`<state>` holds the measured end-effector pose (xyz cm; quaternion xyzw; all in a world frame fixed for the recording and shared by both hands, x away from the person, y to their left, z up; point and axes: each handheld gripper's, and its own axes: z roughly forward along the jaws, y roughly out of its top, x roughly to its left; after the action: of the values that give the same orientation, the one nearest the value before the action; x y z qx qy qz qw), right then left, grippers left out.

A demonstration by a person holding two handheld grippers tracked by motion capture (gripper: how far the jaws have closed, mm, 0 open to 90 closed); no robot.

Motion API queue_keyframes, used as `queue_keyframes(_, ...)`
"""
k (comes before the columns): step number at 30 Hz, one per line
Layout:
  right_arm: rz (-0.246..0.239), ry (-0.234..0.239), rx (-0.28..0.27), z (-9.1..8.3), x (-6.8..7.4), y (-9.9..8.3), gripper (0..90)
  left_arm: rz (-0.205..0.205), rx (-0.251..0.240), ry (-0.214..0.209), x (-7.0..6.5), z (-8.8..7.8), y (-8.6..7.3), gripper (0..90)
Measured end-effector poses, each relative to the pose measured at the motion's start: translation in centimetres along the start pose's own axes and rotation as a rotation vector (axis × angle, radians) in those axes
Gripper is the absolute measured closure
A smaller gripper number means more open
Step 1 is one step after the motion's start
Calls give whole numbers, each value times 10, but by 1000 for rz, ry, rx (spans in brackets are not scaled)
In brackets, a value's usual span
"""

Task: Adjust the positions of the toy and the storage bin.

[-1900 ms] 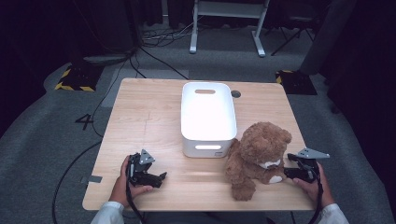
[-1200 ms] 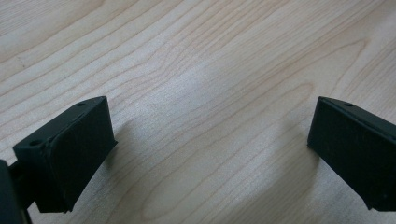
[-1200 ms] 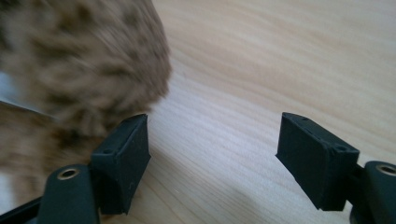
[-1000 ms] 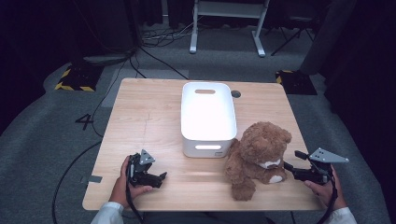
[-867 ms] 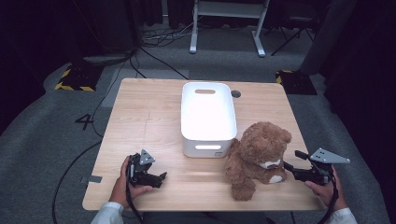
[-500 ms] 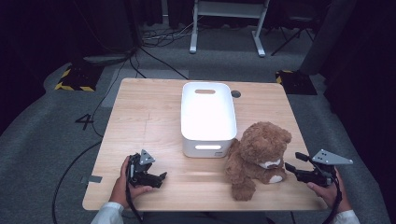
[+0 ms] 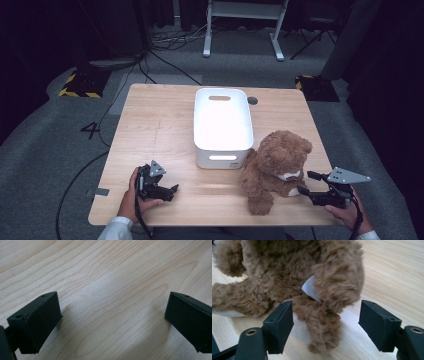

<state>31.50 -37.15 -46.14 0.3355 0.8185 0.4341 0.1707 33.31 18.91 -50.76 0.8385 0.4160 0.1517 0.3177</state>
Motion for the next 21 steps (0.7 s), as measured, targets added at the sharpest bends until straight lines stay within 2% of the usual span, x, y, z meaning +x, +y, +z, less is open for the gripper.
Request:
queue_keyframes(5, -16, 12, 27, 10, 5, -2, 270, 0, 0, 0, 0, 0, 0, 6)
queue_keyframes(12, -6, 31, 77, 23, 8, -4, 274, -5, -1, -1, 0, 0, 0, 5)
queue_keyframes(14, -1, 45, 78, 26, 9, -4, 299, -1, 0, 0, 0, 0, 0, 5)
queue_keyframes(17, -11, 36, 83, 28, 10, -4, 373, -4, -2, -1, 0, 0, 0, 6)
queue_keyframes(21, -51, 21, 80, 26, 13, -4, 501, -4, 0, -2, 0, 0, 0, 6)
